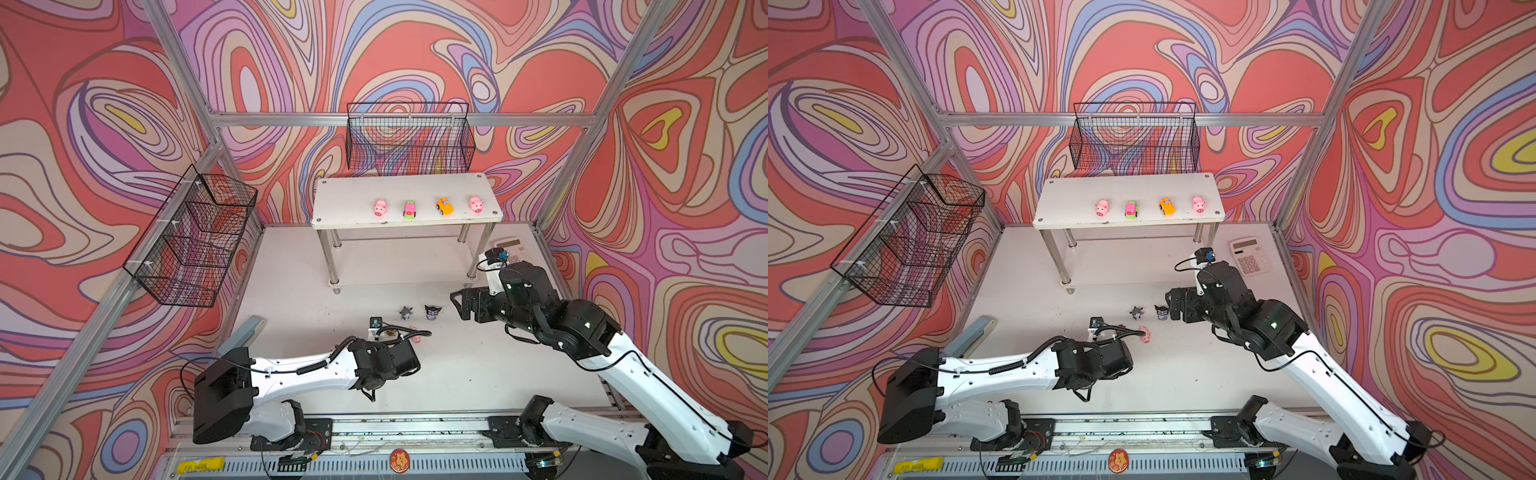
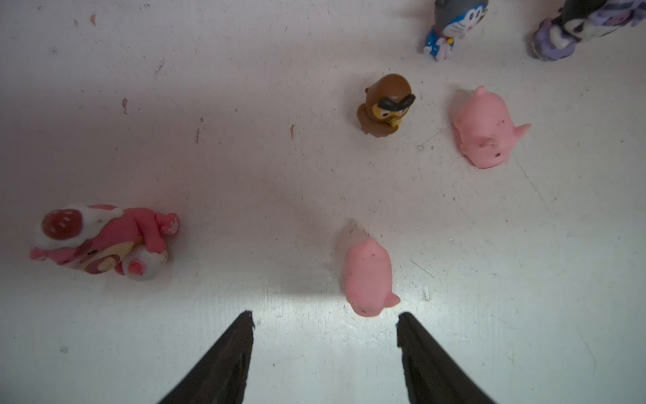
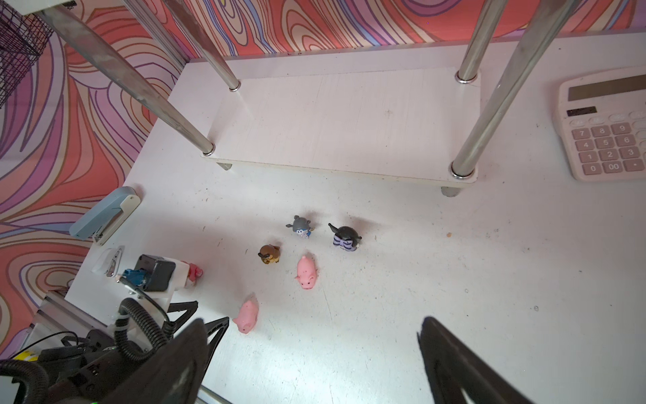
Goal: Organize plastic toys on shelves
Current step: Pick up the plastic toy from the bottom-center of the table.
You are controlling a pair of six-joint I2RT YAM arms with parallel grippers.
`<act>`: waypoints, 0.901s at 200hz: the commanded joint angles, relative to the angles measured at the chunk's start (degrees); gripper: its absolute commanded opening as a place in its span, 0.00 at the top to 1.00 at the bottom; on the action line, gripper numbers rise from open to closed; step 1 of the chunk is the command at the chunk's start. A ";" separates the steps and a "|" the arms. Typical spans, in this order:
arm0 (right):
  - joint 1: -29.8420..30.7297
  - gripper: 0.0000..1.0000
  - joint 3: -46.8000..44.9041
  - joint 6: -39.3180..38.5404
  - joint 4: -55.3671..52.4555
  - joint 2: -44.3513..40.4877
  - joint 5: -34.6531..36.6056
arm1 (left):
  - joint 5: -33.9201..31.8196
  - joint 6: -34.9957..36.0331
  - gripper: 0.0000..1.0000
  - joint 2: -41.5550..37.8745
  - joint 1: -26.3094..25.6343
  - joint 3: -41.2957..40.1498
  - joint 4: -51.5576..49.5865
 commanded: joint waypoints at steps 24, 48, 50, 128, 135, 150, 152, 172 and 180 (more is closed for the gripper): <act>0.11 0.02 -0.33 -0.22 -1.37 -2.06 1.89 | -3.17 2.15 0.29 3.47 0.30 5.97 -1.33; 0.08 0.02 -0.07 -0.19 -1.50 -1.88 1.75 | -2.11 4.06 0.29 4.70 1.82 7.87 -1.75; 0.13 0.02 -0.08 -0.18 -1.47 -1.85 1.67 | -1.98 4.15 0.29 4.72 1.90 7.88 -1.59; 0.12 0.02 -0.77 -0.54 -0.33 -1.09 1.62 | 1.30 -0.16 0.31 4.23 2.37 2.61 0.70; 0.11 0.02 -0.74 -0.60 -0.44 -0.96 1.56 | 1.17 -0.28 0.31 4.04 2.38 2.28 0.83; 0.12 0.02 -0.69 -0.75 -0.44 -0.65 1.55 | 1.10 -0.42 0.31 3.99 2.37 2.14 0.80; 0.09 0.02 -0.65 -0.78 -0.48 -0.64 1.58 | 1.11 -0.51 0.31 4.06 2.39 2.09 0.87; 0.08 0.02 -0.80 -0.86 -0.47 -0.66 1.70 | 1.76 -0.48 0.31 5.51 2.42 2.33 1.28; 0.10 0.02 -0.88 -0.80 -0.33 -0.76 1.78 | 2.30 -0.52 0.30 6.26 2.37 2.41 1.34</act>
